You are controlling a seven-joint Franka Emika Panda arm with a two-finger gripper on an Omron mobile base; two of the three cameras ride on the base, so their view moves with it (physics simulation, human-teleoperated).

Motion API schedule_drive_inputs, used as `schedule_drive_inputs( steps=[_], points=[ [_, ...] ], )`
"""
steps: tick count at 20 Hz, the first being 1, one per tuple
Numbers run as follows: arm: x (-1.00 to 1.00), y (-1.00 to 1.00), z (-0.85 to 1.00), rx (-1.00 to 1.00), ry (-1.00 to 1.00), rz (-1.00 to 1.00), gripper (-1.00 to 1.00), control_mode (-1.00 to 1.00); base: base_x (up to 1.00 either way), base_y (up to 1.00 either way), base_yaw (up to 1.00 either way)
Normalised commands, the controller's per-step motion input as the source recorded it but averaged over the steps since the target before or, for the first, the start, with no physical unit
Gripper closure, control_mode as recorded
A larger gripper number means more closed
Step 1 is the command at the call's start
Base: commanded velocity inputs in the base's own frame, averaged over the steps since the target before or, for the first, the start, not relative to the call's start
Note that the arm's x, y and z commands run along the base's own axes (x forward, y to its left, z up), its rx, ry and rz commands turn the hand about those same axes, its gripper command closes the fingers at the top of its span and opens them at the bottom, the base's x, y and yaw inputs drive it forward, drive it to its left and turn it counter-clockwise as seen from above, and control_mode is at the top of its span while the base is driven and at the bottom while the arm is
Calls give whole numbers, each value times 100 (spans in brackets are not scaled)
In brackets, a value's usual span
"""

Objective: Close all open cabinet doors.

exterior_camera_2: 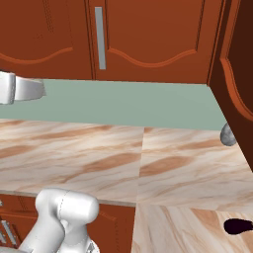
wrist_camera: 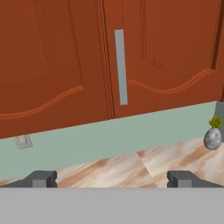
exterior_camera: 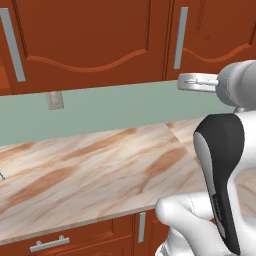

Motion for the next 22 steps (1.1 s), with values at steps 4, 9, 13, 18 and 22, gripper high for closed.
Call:
schedule_drive_inputs(
  steps=[4, 9, 13, 18, 22],
  points=[
    [0, 0, 0, 0, 0, 0, -100, 100, -36, 4, 2],
    [0, 0, 0, 0, 0, 0, -100, 100, -51, 21, 7],
    [0, 0, 0, 0, 0, 0, -100, 100, -49, 45, 6],
    [0, 0, 0, 0, 0, 0, -100, 100, -13, 69, 6],
    [0, 0, 0, 0, 0, 0, -100, 100, -2, 82, 5]
  ],
)
